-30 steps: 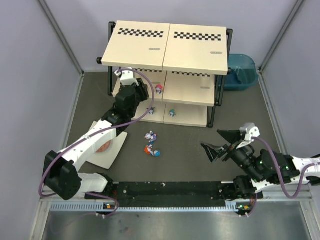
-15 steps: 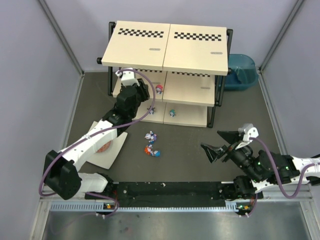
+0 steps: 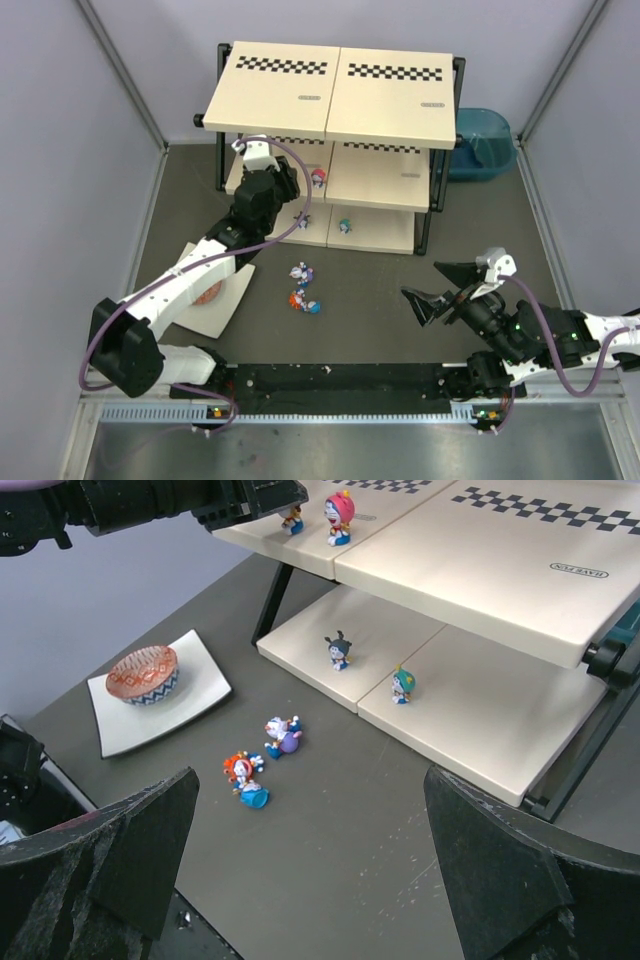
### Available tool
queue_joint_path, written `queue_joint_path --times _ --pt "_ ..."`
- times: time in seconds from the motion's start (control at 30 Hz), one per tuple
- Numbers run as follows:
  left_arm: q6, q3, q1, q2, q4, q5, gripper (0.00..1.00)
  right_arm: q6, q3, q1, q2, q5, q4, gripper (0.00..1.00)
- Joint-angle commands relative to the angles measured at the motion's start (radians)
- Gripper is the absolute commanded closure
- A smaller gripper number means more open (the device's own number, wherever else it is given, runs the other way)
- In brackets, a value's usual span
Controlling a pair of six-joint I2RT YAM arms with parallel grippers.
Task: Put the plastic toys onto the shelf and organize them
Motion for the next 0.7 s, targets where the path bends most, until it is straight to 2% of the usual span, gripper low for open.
queue_joint_path --times 0.0,0.17,0.33,0.67 --pt "-0.007 0.027 -0.004 0.014 -0.014 -0.001 0.76 0.004 0.012 0.009 -0.01 -0.004 0.004 0.04" --pt "-0.007 0.024 -0.004 0.009 -0.016 -0.006 0.68 0.003 0.009 0.009 -0.012 -0.01 0.004 0.04" --pt "-0.007 0.029 -0.002 0.006 -0.022 -0.01 0.66 0.003 0.012 0.009 -0.01 -0.022 0.002 0.04" --pt "-0.011 0.024 -0.002 -0.003 -0.023 -0.015 0.56 -0.002 0.014 0.009 -0.01 -0.042 0.002 0.04"
